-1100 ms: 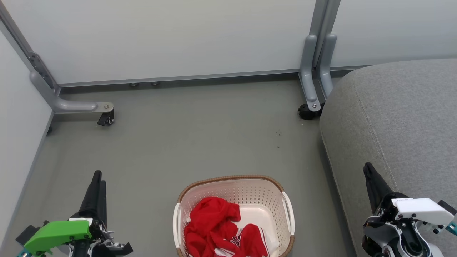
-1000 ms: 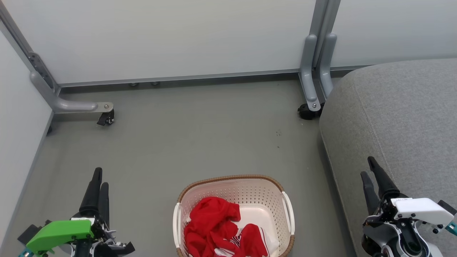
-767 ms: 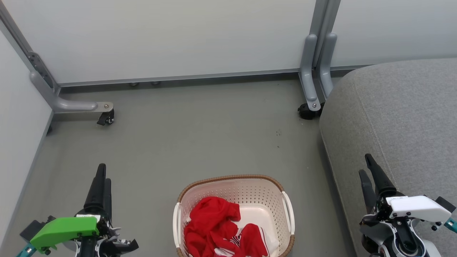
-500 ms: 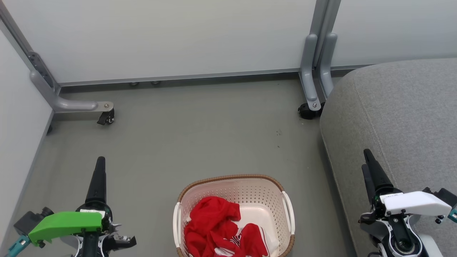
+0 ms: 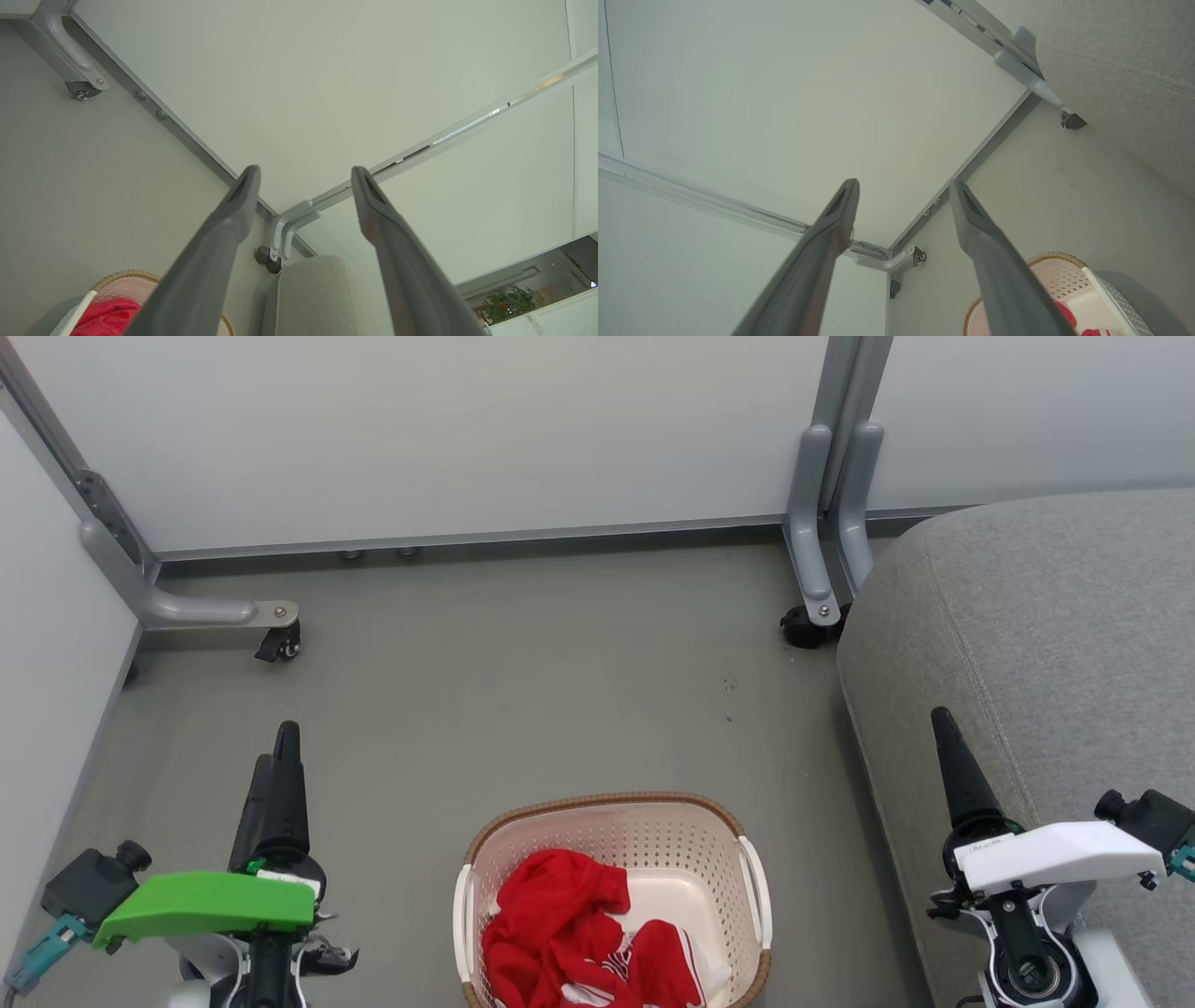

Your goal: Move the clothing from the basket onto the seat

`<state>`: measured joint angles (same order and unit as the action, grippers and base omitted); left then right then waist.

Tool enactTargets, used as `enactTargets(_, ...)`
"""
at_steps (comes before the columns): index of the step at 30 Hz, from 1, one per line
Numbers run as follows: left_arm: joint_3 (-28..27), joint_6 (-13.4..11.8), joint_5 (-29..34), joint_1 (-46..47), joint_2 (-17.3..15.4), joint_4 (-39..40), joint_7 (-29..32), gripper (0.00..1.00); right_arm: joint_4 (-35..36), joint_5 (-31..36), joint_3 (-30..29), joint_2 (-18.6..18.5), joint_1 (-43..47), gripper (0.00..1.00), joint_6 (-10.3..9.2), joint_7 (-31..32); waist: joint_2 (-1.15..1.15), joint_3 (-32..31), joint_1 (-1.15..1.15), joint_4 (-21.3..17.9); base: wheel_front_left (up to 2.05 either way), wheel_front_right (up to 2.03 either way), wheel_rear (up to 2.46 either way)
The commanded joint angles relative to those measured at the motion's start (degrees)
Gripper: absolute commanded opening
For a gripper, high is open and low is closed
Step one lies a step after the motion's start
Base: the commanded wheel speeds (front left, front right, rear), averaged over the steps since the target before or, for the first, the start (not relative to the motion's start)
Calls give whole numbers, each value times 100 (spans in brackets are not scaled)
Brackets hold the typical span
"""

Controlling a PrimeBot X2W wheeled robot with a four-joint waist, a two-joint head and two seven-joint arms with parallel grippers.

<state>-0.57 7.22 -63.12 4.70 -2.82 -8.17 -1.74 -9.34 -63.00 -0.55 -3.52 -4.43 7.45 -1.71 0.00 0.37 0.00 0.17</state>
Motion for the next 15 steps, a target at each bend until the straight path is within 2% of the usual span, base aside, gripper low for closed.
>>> enactTargets(1, 19, 16, 249, 103, -65, 123, -68, 100, 122, 274, 55, -76, -116, 100, 3, -73, 0, -1, 0, 1, 0, 0, 0)
enactTargets(15, 224, 21, 1493, -7, -134, 162, -338, 100, 239, 1695, 177, -59, -19, 100, 3, -344, 0, -5, 0, 4, 0, 0, 0)
